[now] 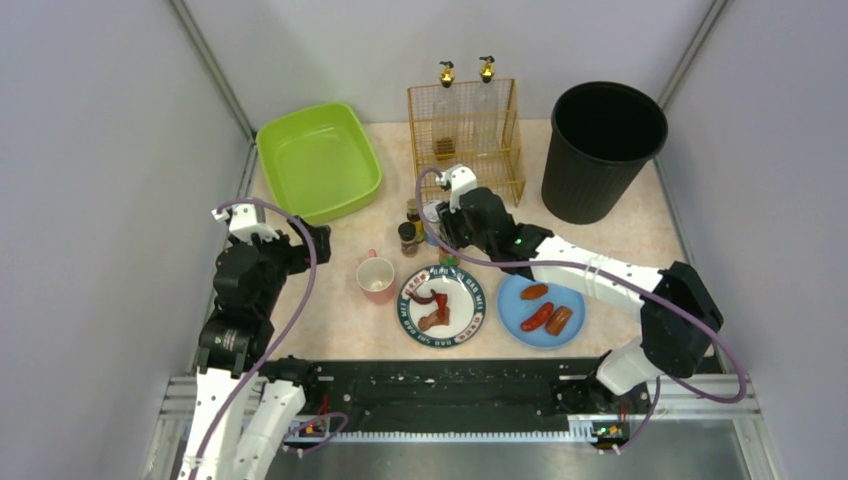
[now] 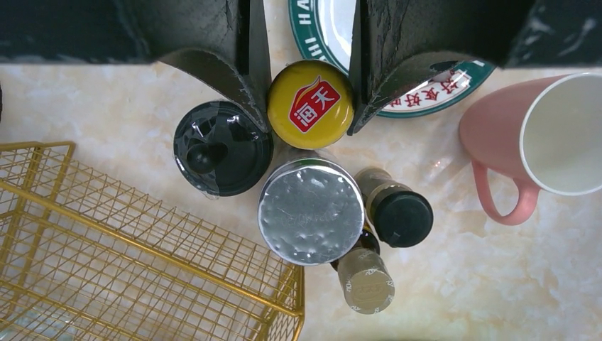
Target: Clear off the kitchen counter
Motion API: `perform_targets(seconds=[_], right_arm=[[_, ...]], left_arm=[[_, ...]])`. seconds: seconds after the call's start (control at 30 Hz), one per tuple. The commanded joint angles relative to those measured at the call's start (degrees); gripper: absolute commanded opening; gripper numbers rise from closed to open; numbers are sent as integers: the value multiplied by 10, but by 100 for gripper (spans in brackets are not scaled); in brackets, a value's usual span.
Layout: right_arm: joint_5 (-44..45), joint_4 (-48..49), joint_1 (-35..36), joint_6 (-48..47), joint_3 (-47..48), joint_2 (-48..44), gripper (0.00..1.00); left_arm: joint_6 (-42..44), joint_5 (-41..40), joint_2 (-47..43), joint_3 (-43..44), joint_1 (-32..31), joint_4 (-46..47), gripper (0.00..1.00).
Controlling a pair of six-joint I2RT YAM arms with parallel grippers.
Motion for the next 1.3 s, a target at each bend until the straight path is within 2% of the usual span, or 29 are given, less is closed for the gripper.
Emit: perform_targets(seconds=[0.0,0.33,0.73,0.97,1.27], right_arm=[[12,4,12,6,-11,-26,0],[33,-37,16,4,-20,-135,0],[140,-113,15,-36,19,-224,0],[197,-134,8,-67,128,-205,0],[139,-83,-81,-88,251,-125,0]], left_arm=[[-2,3,-2,5,-1,13,99],[-4,6,6,4,-1,13,99],[-6,12,16,5,-2,13,99],[-5,12,16,5,-2,14,99],[-4,8,14,5,-2,13,98]])
